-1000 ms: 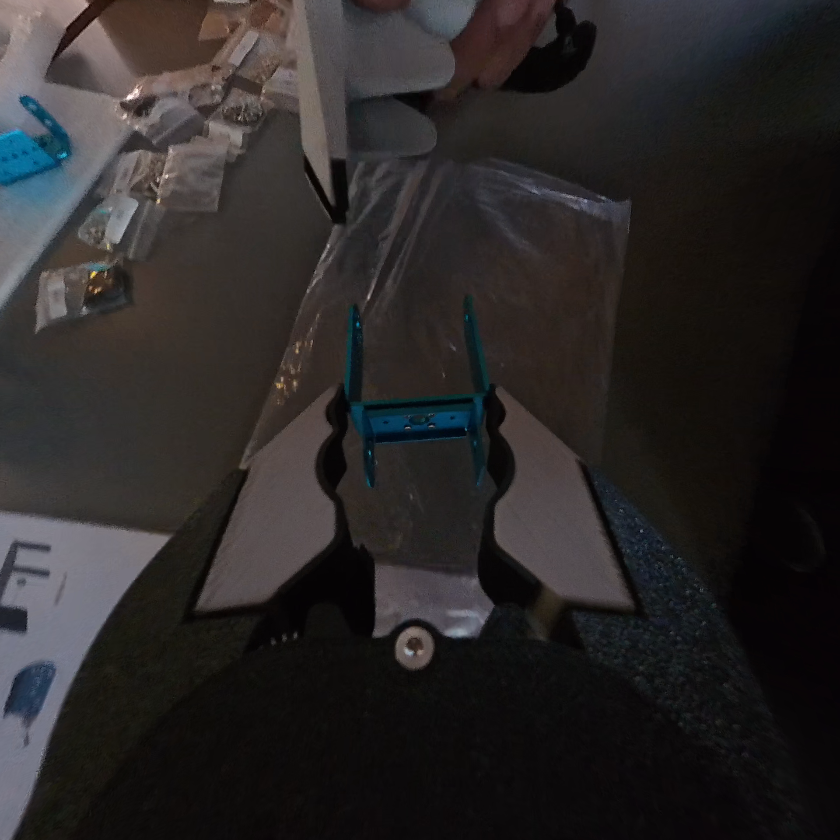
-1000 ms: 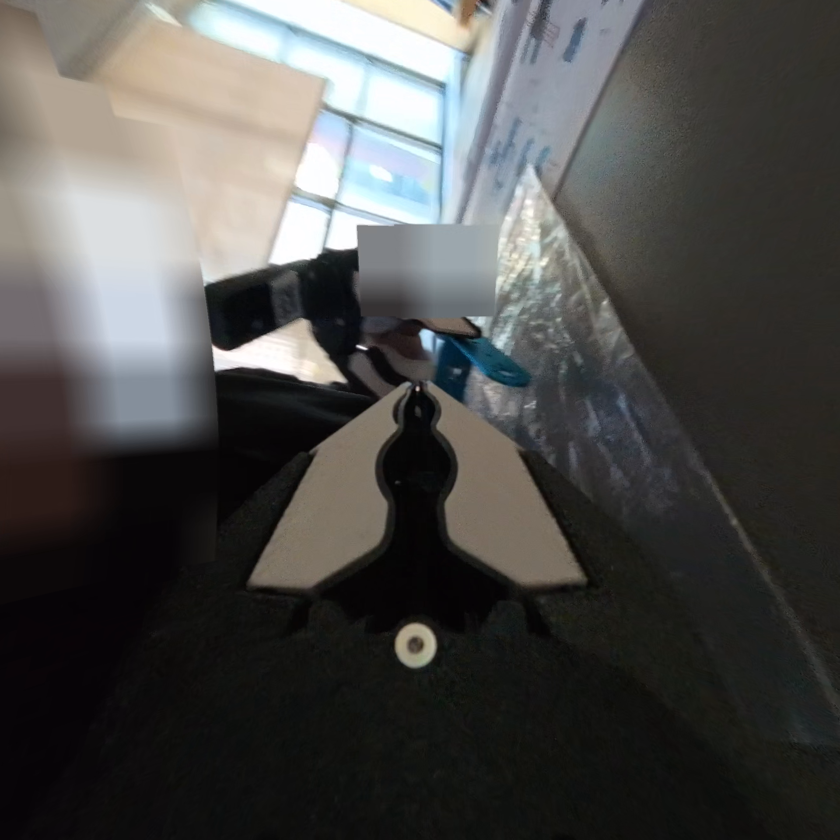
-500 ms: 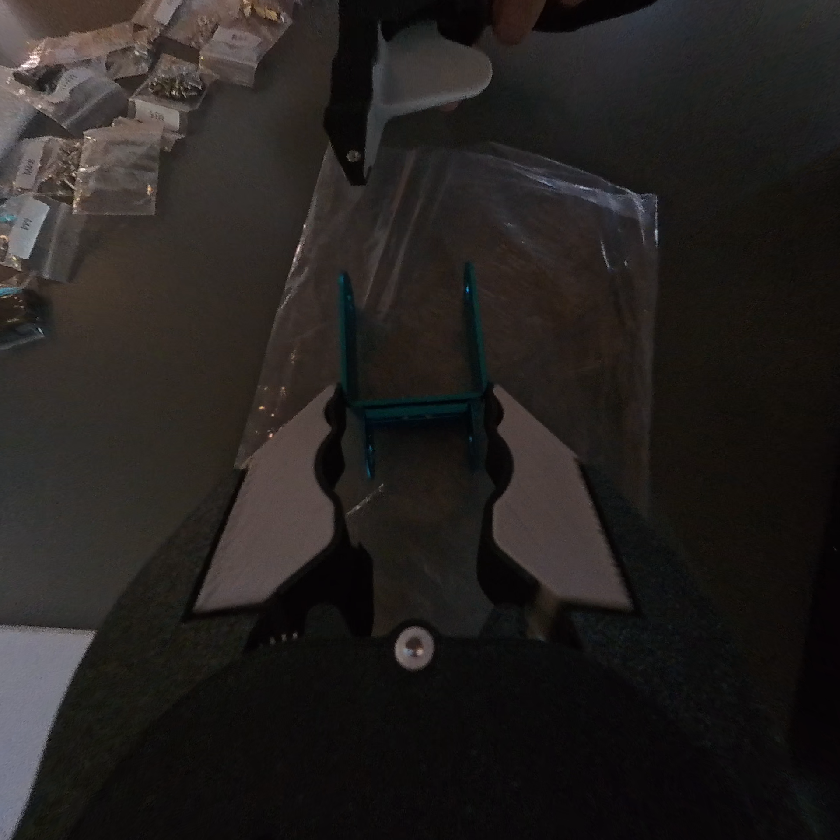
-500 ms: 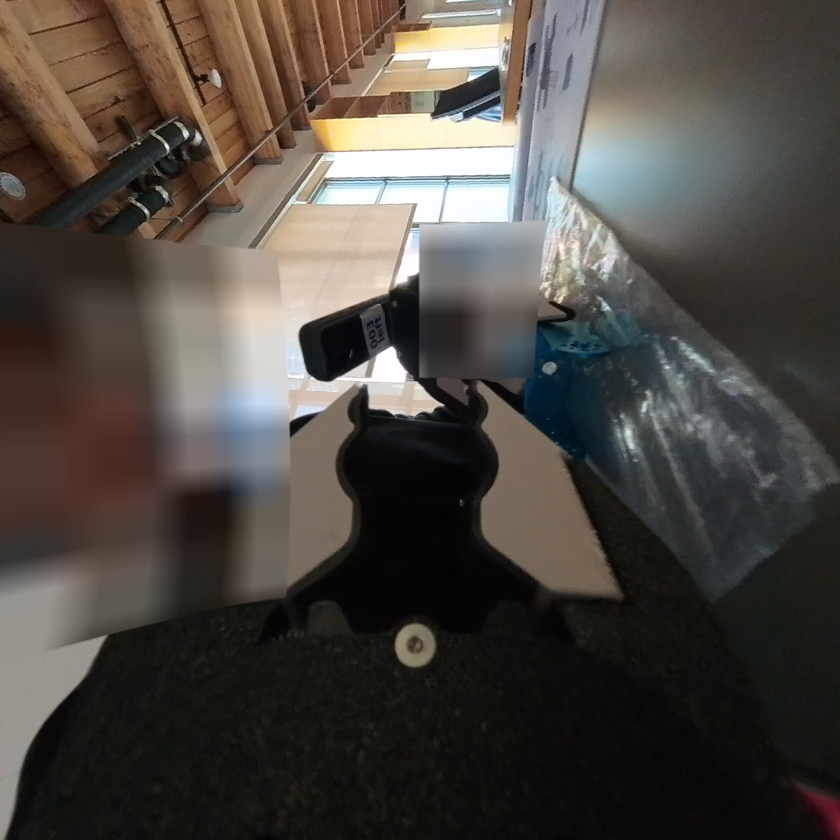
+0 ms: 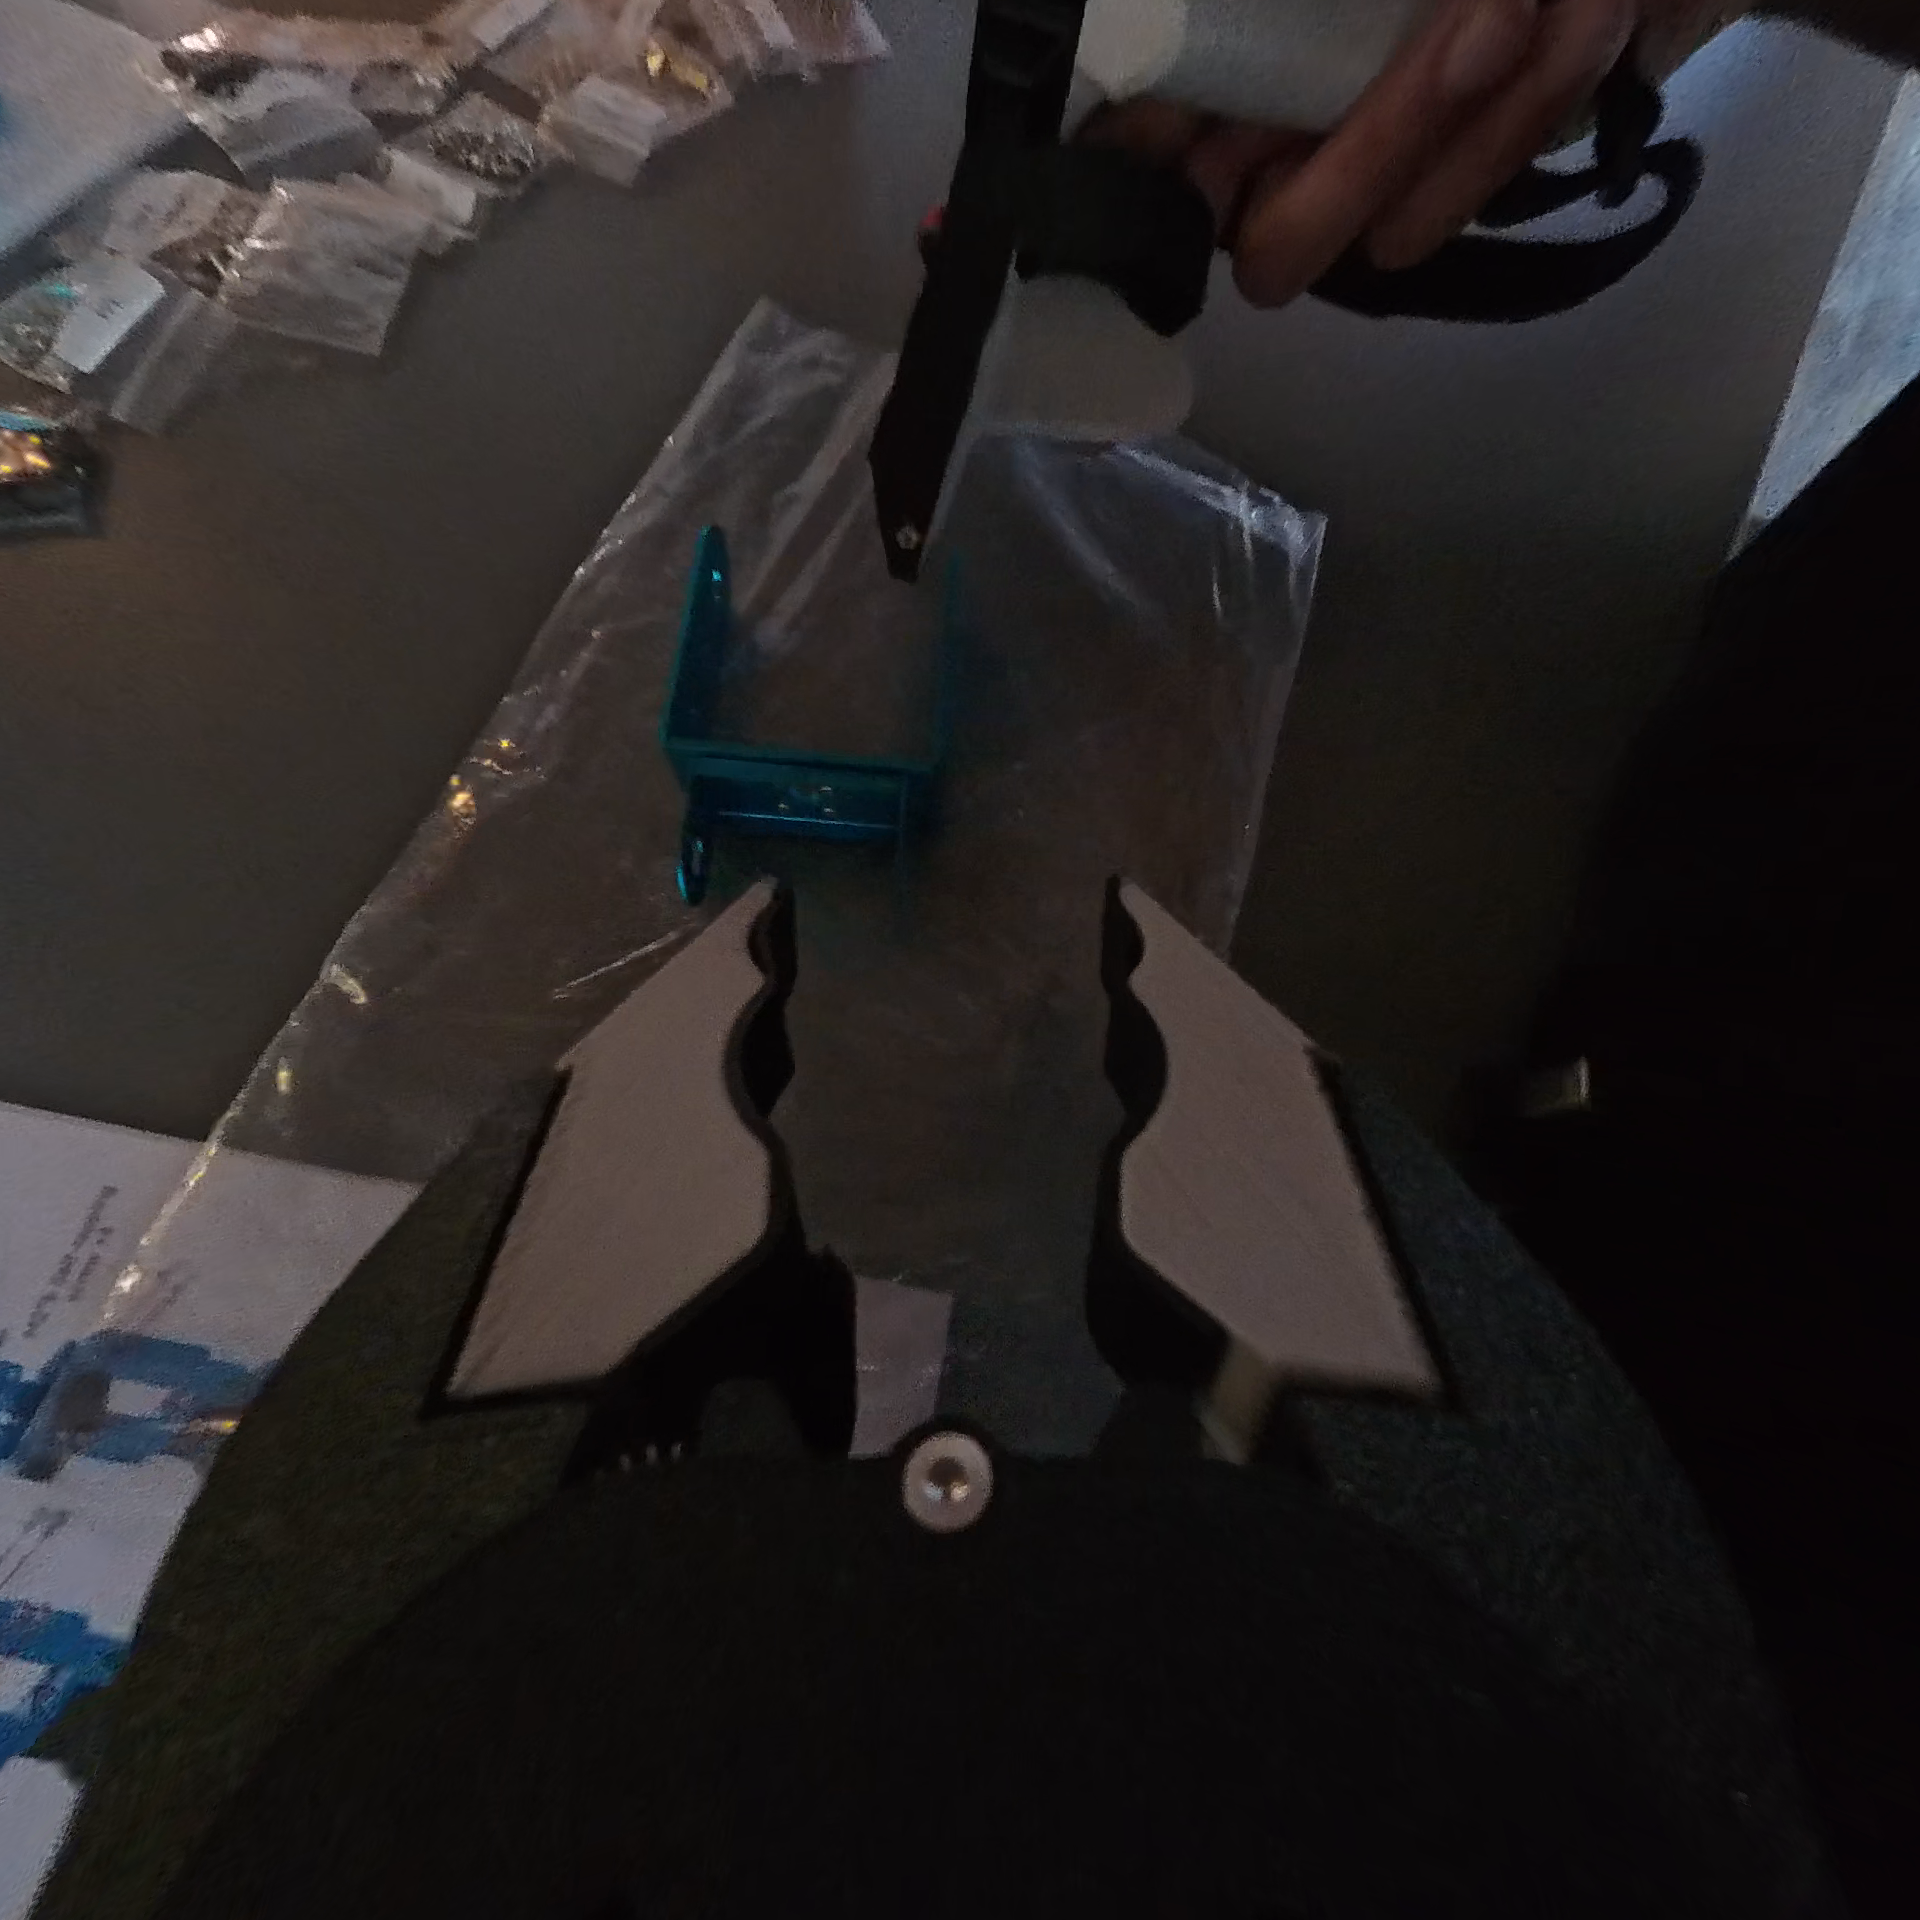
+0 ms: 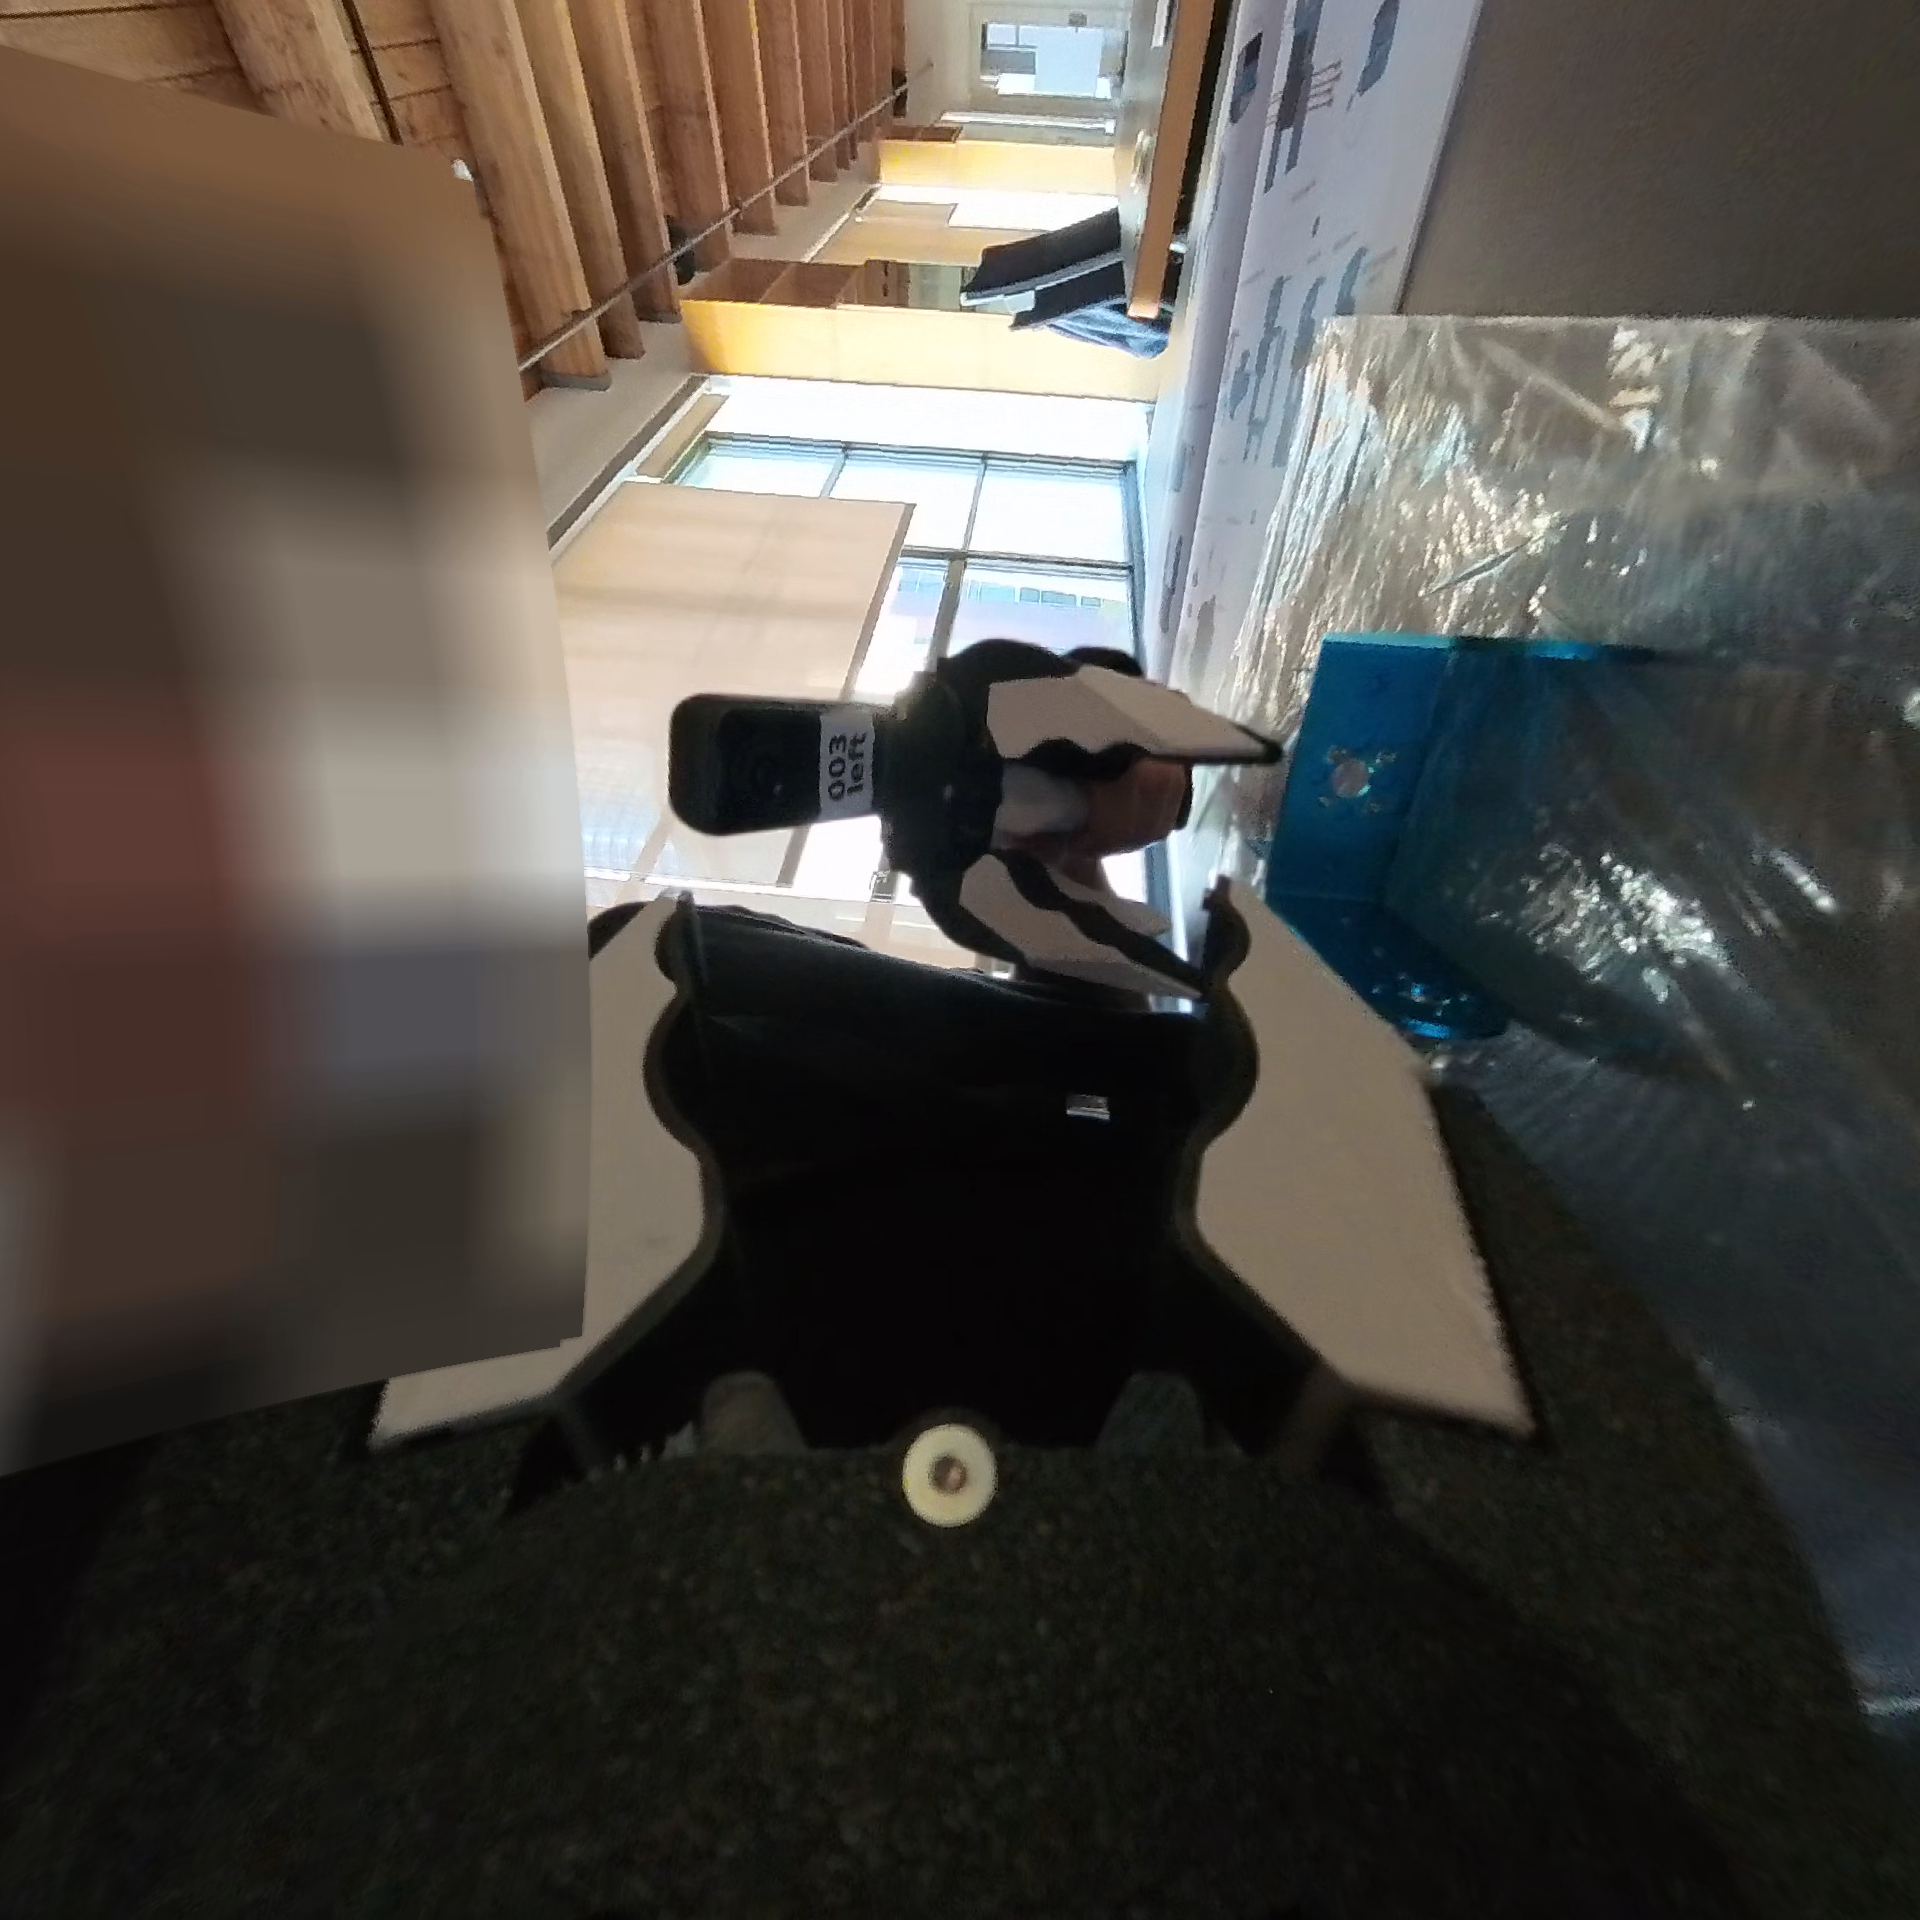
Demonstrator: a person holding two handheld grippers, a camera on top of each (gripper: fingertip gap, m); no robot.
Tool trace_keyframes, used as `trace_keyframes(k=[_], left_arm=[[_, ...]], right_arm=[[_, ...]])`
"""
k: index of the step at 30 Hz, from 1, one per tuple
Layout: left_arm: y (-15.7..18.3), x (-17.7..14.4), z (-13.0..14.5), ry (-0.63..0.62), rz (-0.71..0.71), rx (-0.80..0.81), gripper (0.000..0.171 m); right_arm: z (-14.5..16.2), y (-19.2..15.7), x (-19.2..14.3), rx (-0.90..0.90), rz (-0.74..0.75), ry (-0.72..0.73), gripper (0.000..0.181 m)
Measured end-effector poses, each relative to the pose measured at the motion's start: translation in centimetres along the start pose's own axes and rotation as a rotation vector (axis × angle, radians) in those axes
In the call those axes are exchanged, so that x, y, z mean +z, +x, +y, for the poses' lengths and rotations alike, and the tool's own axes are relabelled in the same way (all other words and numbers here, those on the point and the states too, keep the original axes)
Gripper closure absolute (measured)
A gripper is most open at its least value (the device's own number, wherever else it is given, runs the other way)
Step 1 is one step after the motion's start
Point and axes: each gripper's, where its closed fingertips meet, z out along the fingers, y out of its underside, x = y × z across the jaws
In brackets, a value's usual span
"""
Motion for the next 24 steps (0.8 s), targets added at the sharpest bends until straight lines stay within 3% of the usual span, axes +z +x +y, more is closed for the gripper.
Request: trace_keyframes(k=[1, 6, 14, 24], left_arm=[[-0.1, 0.4, 0.2, -0.016, -0.013, 0.003, 0.117], [-0.2, 2.0, 1.0, -0.091, -0.031, 0.035, 0.119], [0.0, 2.7, 0.5, -0.096, -0.050, 0.109, 0.119], [0.2, 2.9, 0.1, -0.082, -0.029, 0.110, 0.119]], right_arm=[[-0.1, 0.4, 0.0, -0.014, 0.019, 0.001, 0.081], [-0.9, 2.0, 0.0, -0.042, 0.101, -0.026, 0.076], [-0.2, 2.8, 1.8, -0.094, 0.142, -0.174, 0.072], [-0.3, 2.9, 2.5, -0.078, 0.149, -0.178, 0.072]])
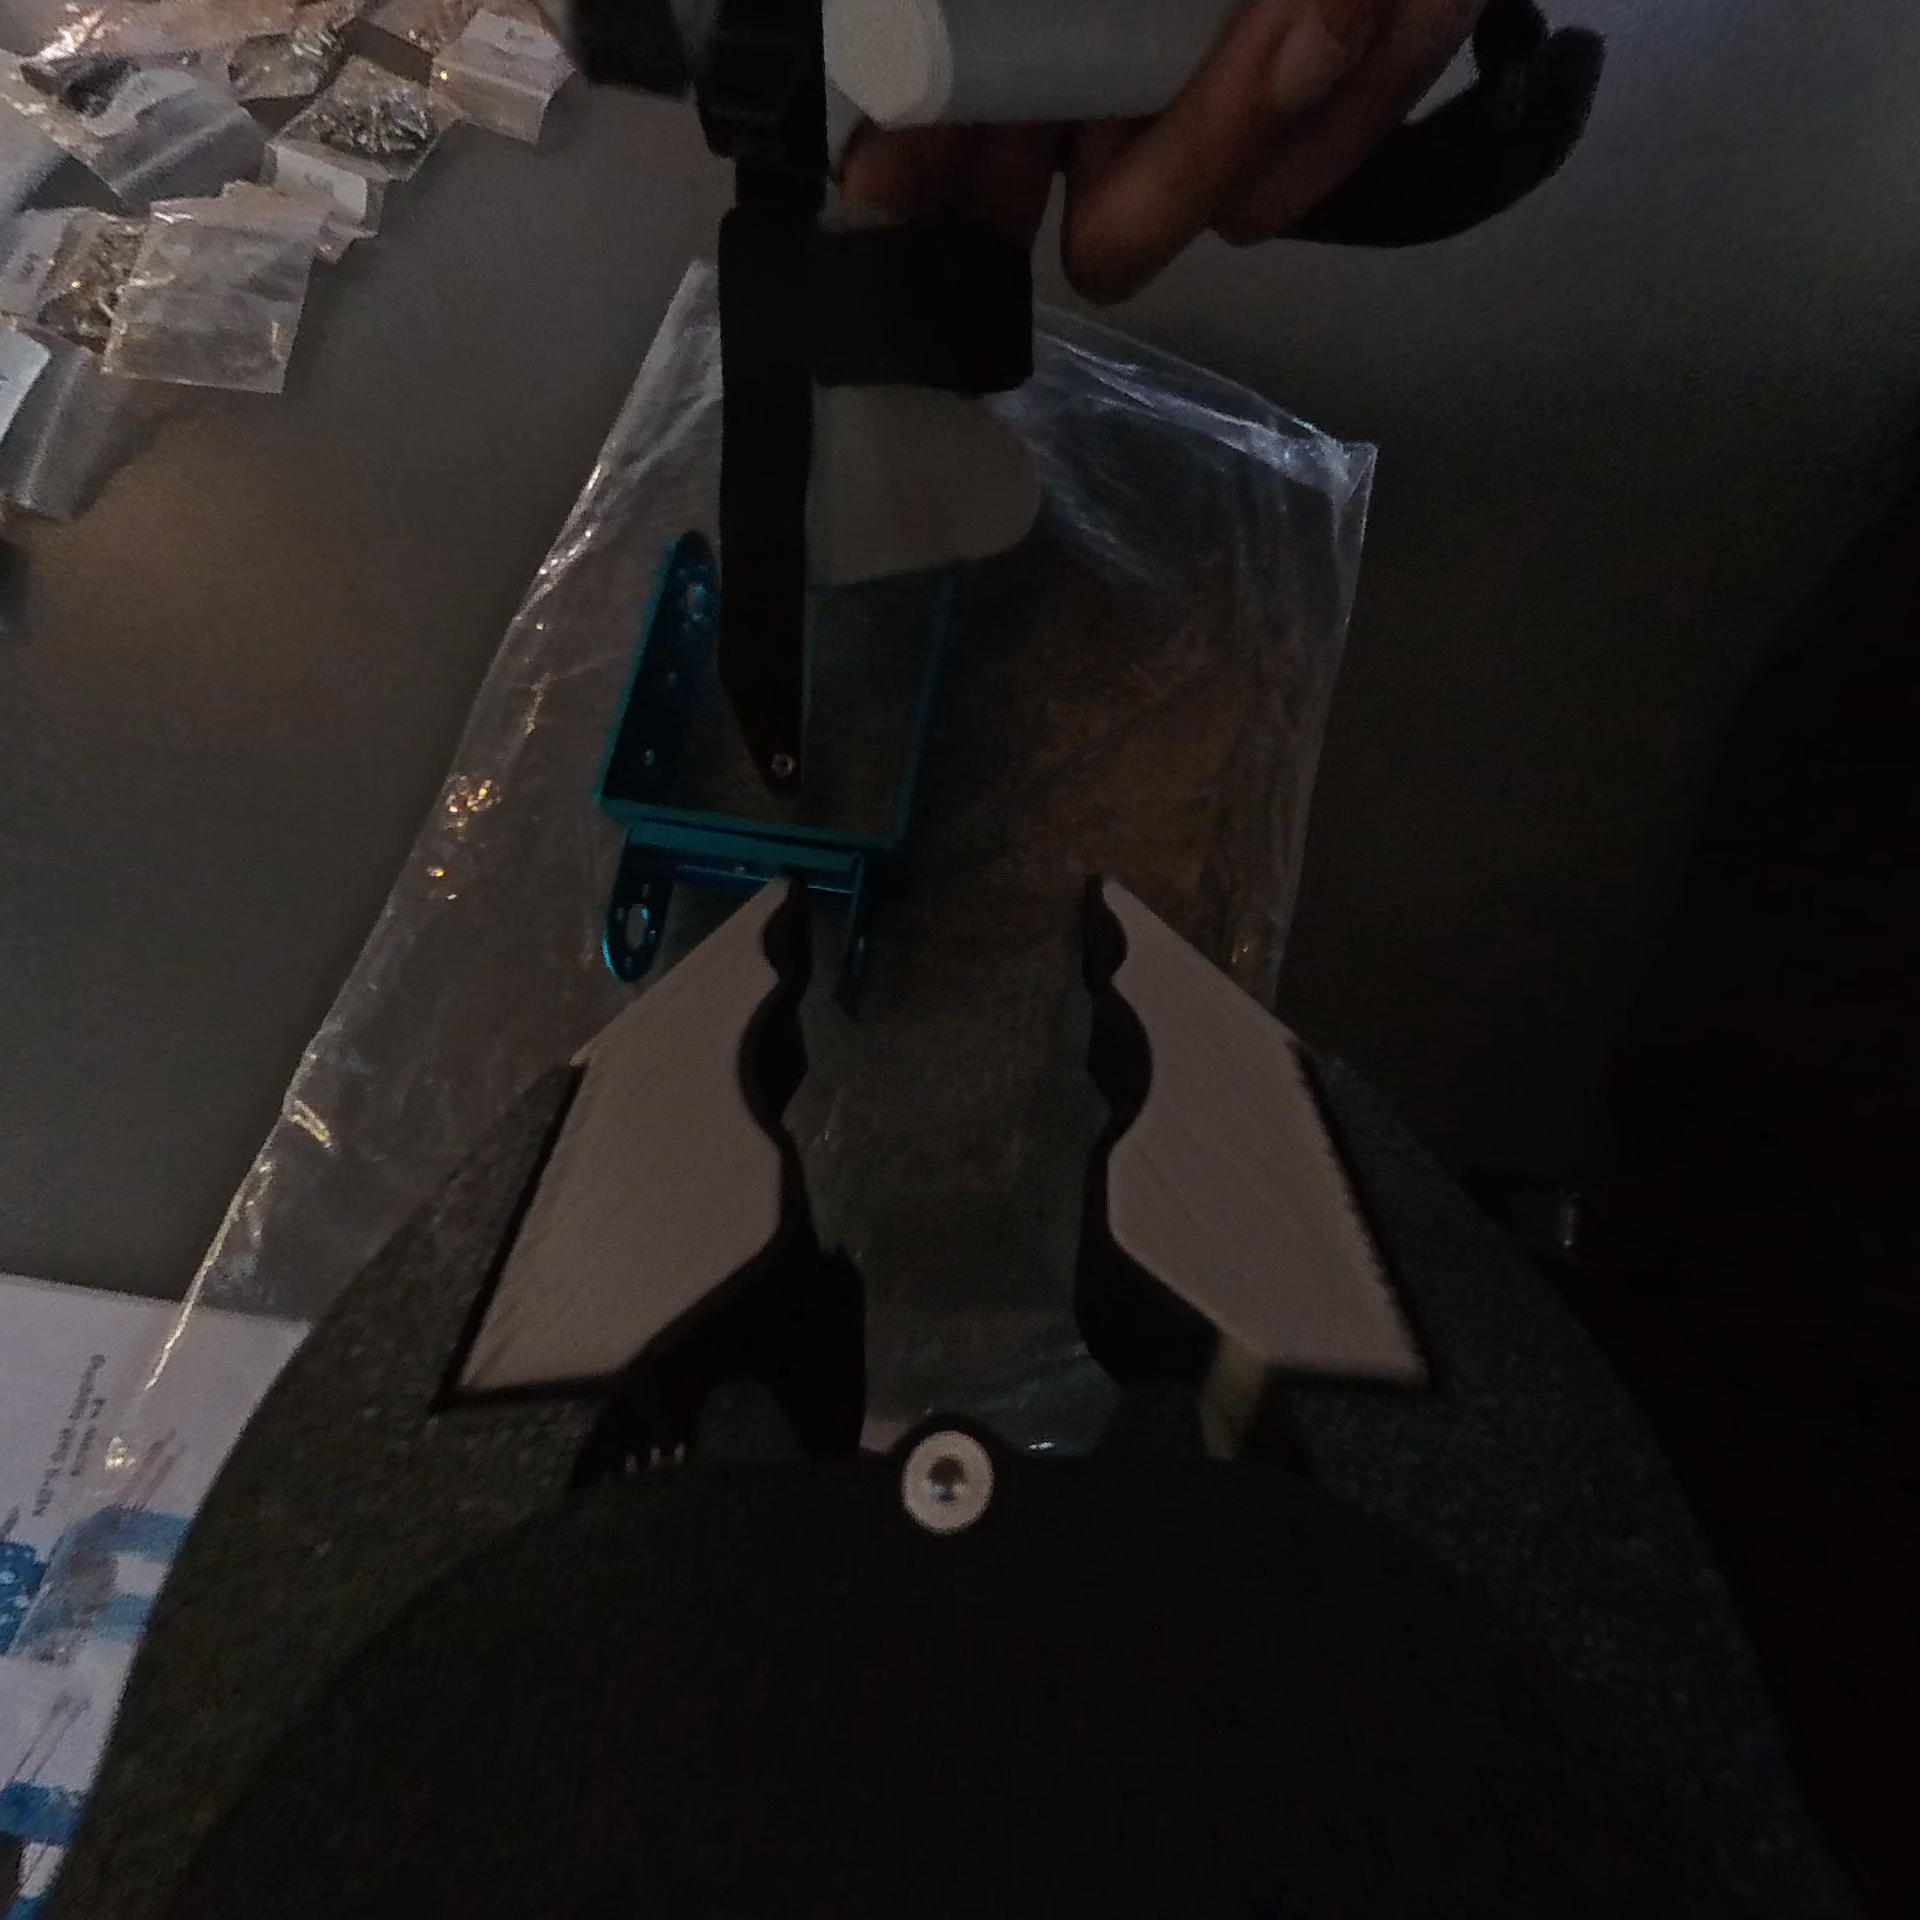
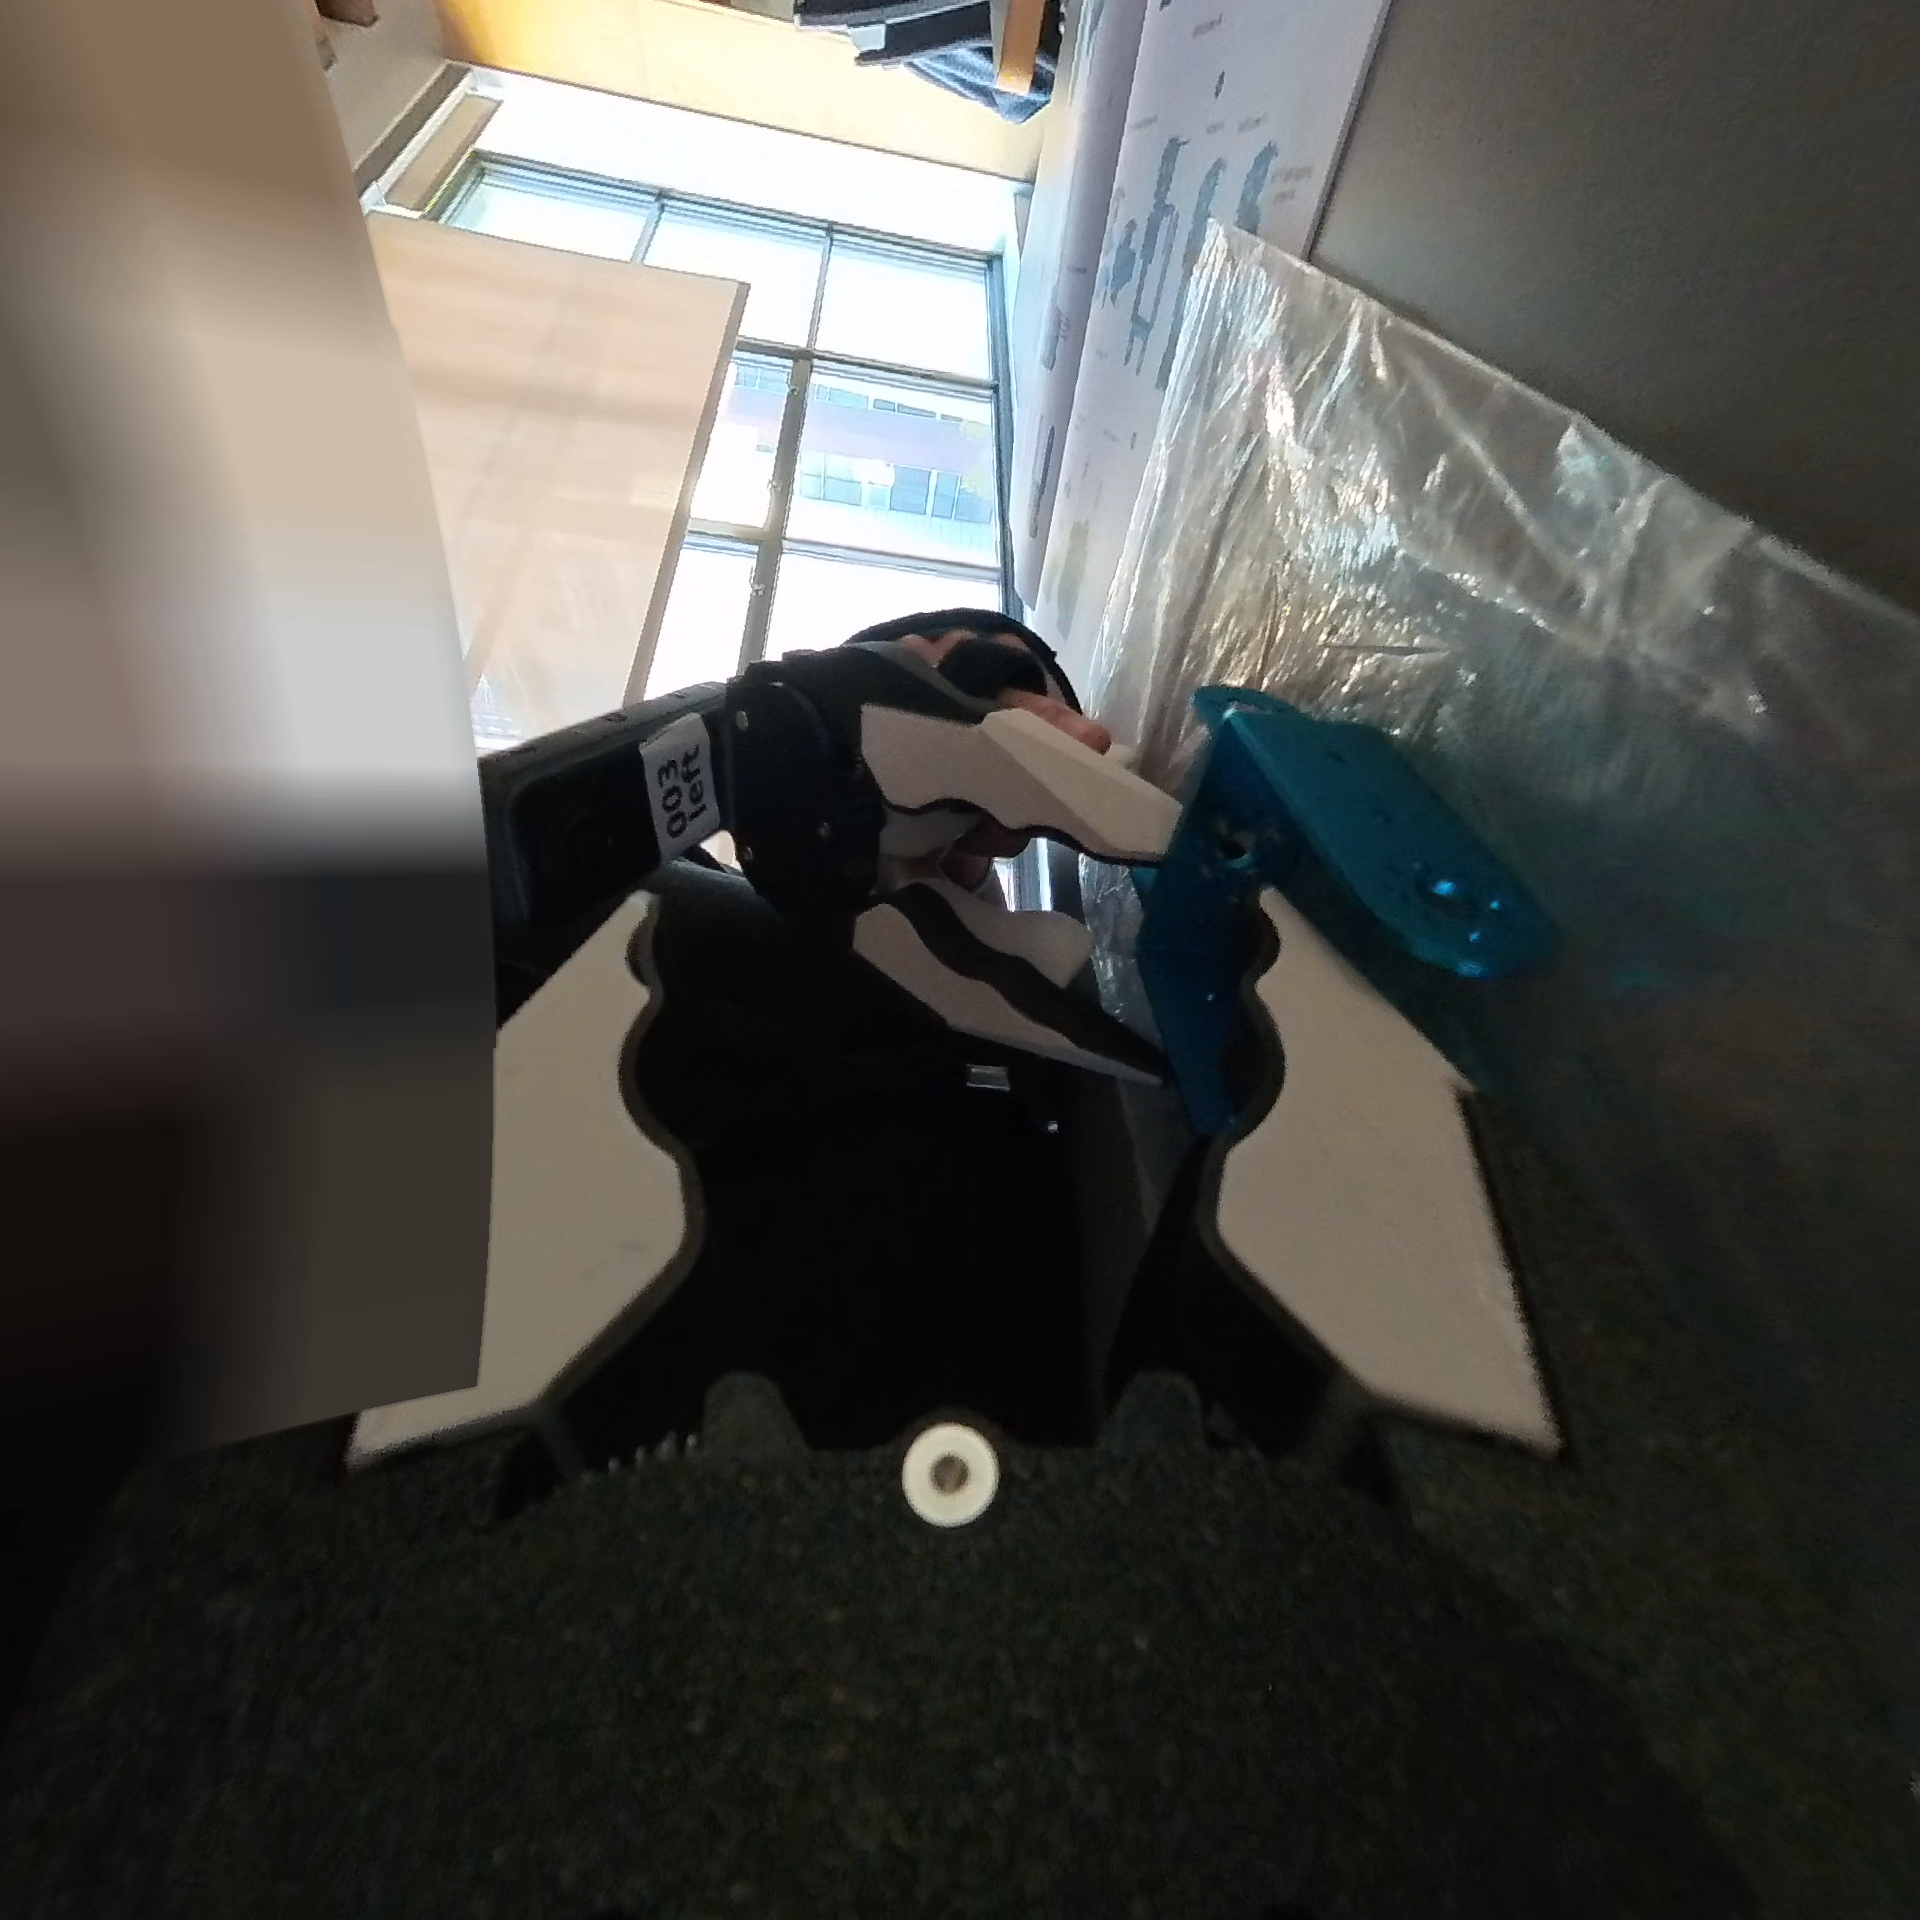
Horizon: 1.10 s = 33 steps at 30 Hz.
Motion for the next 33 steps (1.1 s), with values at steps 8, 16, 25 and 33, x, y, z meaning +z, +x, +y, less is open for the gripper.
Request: trace_keyframes(k=[8, 16, 25, 33], left_arm=[[0.1, 0.1, -0.1, 0.002, 0.006, 0.010, 0.119], [-0.5, -0.8, 0.2, 0.010, -0.005, 0.020, 0.119], [-4.5, -2.1, 0.4, 0.027, 0.073, 0.055, 0.099], [-3.7, -0.1, 0.2, 0.008, 0.185, 0.129, 0.124]], right_arm=[[0.1, -0.1, 0.3, 0.009, 0.030, 0.028, 0.068], [0.4, -0.6, 0.6, 0.014, 0.072, 0.038, 0.062], [-0.4, -1.4, 0.7, 0.004, 0.068, 0.186, 0.059], [-0.3, -0.8, 0.0, 0.030, 0.056, 0.299, 0.059]])
